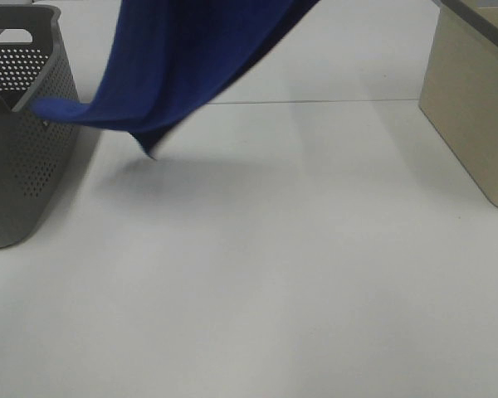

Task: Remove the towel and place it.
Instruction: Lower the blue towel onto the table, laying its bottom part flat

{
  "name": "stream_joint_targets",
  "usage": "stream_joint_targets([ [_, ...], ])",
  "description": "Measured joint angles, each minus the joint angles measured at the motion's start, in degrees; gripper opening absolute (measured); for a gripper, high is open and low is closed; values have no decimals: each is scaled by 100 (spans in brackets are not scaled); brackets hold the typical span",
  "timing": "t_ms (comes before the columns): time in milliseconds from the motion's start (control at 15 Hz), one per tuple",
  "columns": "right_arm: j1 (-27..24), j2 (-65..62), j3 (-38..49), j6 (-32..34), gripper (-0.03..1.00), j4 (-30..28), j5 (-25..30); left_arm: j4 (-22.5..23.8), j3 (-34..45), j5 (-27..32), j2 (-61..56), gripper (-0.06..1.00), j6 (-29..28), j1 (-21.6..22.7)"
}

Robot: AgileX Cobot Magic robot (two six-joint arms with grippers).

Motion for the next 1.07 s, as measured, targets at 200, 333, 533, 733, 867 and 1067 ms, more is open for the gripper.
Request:
stream_joint_targets([
  [200,0,195,-630,6,2,-17,-23,17,0,-613,138,0,-17,201],
  [333,0,275,-688,-63,2,-183,-521,344,0,-859,378,0,0,201],
  [533,0,418,-688,-533,2,-521,-762,590,0,-1175,716,0,0,246],
  [733,0,544,-688,-968,2,-791,-819,567,0,-1736,940,0,-23,561],
  [867,0,710,-688,-1163,2,-825,-1203,418,0,-2412,1129,0,-29,900],
  [1067,0,1106,-688,-1186,2,-825,-2229,309,0,-3231,1541,0,-34,1306],
])
